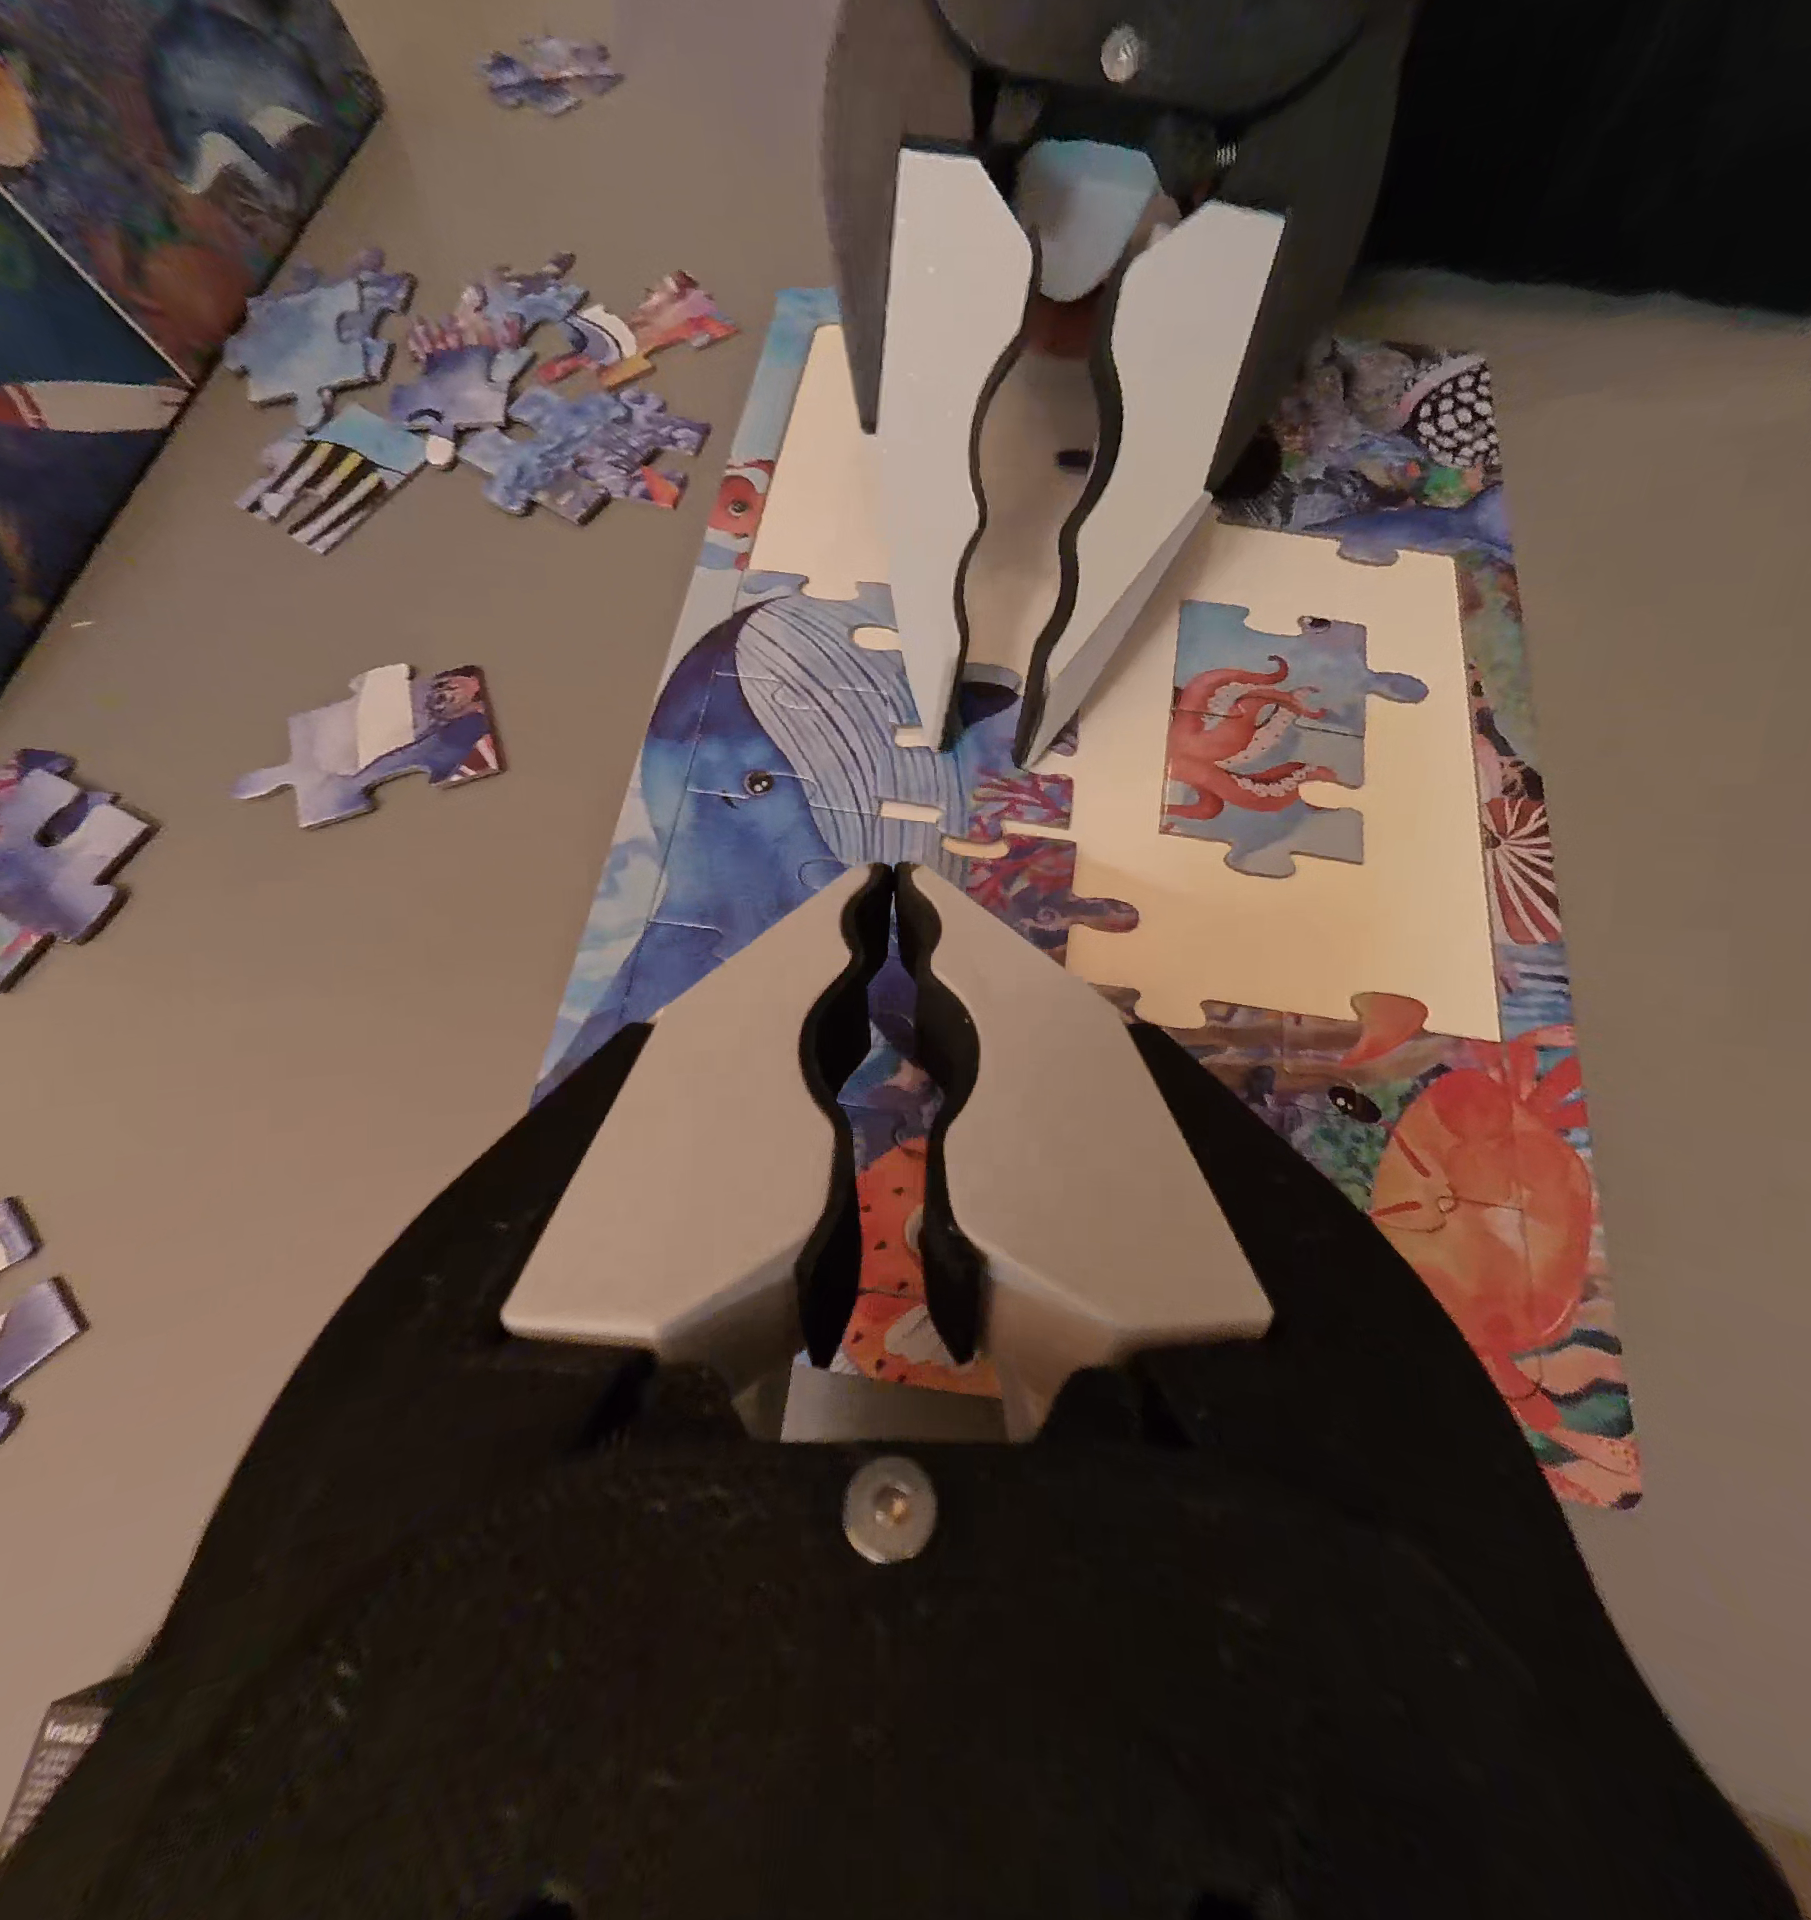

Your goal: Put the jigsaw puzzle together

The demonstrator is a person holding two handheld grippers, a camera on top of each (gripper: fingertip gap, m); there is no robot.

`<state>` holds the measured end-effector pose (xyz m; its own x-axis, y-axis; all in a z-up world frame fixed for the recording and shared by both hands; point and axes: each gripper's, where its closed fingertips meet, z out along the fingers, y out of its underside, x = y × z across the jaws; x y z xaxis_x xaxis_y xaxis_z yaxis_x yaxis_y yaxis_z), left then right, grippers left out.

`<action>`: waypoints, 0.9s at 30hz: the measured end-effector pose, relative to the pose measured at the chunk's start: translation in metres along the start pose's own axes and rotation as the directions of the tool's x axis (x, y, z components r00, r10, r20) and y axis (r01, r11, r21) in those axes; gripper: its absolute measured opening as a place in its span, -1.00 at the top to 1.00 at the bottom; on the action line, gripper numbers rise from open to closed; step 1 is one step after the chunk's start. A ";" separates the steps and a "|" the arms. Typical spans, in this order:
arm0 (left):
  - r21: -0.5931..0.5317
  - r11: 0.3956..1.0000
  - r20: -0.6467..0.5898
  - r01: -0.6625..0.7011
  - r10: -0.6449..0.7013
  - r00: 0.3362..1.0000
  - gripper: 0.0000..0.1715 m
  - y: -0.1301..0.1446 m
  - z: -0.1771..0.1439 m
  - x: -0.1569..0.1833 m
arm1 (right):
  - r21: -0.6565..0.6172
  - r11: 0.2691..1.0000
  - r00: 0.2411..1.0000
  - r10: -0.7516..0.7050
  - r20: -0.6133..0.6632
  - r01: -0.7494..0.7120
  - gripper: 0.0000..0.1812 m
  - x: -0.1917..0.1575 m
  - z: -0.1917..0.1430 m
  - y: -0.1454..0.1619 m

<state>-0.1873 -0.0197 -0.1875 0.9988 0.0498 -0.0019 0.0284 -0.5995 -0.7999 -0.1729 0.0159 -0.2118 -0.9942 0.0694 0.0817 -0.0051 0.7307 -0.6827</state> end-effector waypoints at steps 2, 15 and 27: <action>-0.036 0.999 -0.007 -0.015 0.015 1.000 1.00 0.005 0.005 0.003 | -0.002 1.000 1.000 0.010 0.004 -0.010 0.84 -0.001 0.002 0.000; -0.137 0.989 -0.017 -0.054 0.052 0.999 1.00 0.019 0.017 0.009 | 0.001 1.000 1.000 0.026 0.001 -0.026 0.73 -0.002 0.003 -0.002; -0.145 0.988 -0.017 -0.050 0.048 0.999 1.00 0.022 0.018 0.008 | 0.018 0.997 0.996 0.079 -0.050 -0.078 1.00 -0.001 0.010 -0.012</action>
<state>-0.1791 -0.0183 -0.2155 0.9995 0.0076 -0.0297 -0.0155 -0.7106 -0.7034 -0.1729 0.0006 -0.2107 -0.9850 0.1605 0.0638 0.0704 0.7105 -0.7002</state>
